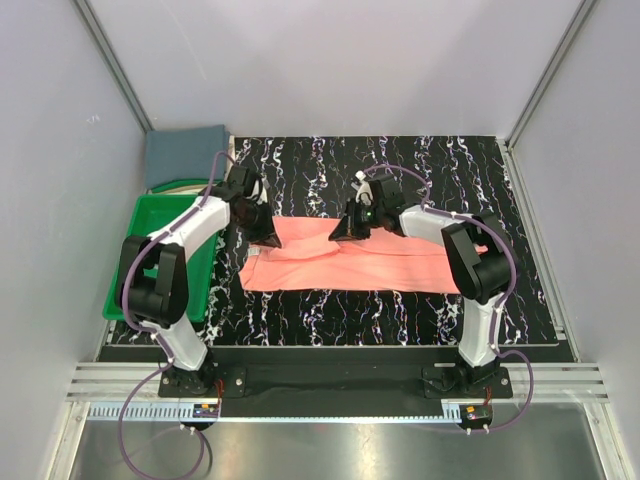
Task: Fold and stack the t-shirts
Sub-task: Fold the tshirt
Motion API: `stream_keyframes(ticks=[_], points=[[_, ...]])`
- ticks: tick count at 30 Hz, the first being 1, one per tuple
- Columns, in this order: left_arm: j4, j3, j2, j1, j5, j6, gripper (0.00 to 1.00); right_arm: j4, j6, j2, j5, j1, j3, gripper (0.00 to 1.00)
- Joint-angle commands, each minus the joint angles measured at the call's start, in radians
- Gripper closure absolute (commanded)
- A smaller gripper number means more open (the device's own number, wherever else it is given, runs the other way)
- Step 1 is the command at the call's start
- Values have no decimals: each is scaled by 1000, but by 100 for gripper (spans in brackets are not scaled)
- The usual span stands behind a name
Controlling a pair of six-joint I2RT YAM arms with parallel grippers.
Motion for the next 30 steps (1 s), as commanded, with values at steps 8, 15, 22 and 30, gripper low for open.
stream_keyframes(ticks=[8, 15, 22, 30], points=[[32, 111, 113, 6, -140, -46, 100, 25, -21, 59, 49, 9, 68, 100], [30, 221, 182, 9, -174, -23, 100, 26, -22, 46, 85, 10, 39, 100], [24, 315, 273, 13, -180, 6, 100, 26, -1, 36, 102, 9, 22, 100], [0, 360, 319, 18, -151, 15, 100, 31, 21, 12, 141, 9, 21, 88]])
